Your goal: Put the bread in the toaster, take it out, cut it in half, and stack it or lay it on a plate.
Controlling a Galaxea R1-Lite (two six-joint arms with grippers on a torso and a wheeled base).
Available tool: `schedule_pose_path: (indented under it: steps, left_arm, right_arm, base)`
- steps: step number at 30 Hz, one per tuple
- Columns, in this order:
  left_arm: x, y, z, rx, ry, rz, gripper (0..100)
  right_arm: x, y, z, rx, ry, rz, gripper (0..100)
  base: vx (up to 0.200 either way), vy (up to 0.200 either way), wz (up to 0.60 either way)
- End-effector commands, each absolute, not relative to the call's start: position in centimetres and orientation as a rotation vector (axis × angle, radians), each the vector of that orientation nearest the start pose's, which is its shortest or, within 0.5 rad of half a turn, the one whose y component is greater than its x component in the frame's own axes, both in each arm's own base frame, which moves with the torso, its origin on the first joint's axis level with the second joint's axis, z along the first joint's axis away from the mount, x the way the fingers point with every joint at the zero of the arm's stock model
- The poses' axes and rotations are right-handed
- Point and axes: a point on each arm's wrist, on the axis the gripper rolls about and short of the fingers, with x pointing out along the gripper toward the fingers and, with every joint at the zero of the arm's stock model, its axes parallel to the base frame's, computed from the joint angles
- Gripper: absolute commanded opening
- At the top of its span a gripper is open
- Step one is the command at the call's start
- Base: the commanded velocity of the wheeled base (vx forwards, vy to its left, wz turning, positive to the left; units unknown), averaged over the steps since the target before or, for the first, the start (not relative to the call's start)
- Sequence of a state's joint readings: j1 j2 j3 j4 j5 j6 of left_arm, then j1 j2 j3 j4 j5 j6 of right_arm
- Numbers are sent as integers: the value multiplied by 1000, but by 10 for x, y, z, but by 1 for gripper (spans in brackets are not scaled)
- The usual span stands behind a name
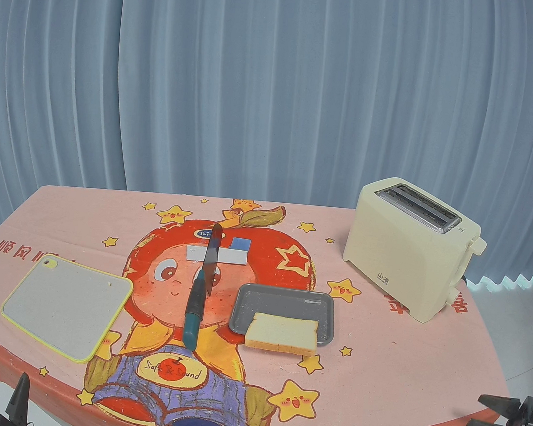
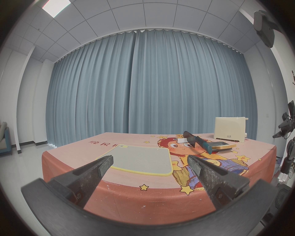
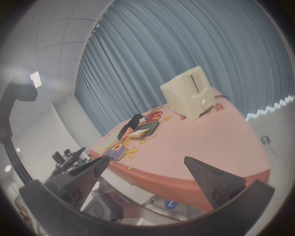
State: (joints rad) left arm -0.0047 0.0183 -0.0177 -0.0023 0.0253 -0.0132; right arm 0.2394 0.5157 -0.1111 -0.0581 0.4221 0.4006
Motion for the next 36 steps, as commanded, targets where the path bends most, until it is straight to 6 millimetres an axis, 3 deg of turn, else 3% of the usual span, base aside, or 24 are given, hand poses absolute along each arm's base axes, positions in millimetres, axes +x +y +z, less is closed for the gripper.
schedule_pose_path:
  steps: [1,11,19,25,36]
  left_arm:
    - [-21,1,76,-14,17,22,100]
    - [-21,1,76,-14,17,22,100]
    - [-21,1,76,-14,17,22,100]
    - [-21,1,76,-14,17,22,100]
    - [-21,1,76,-14,17,22,100]
  right_arm:
    - [26,21,112,494,638,681,100]
    - [28,40,114,601,953,882,100]
    - [53,75,129,706,1117,865,100]
    - [70,97,133,787,1098,884,100]
    - [74,112,149,916,1069,967,100]
  base:
    - [0,0,0]
    - [0,0,0]
    - [0,0,0]
    - [0,0,0]
    - [0,0,0]
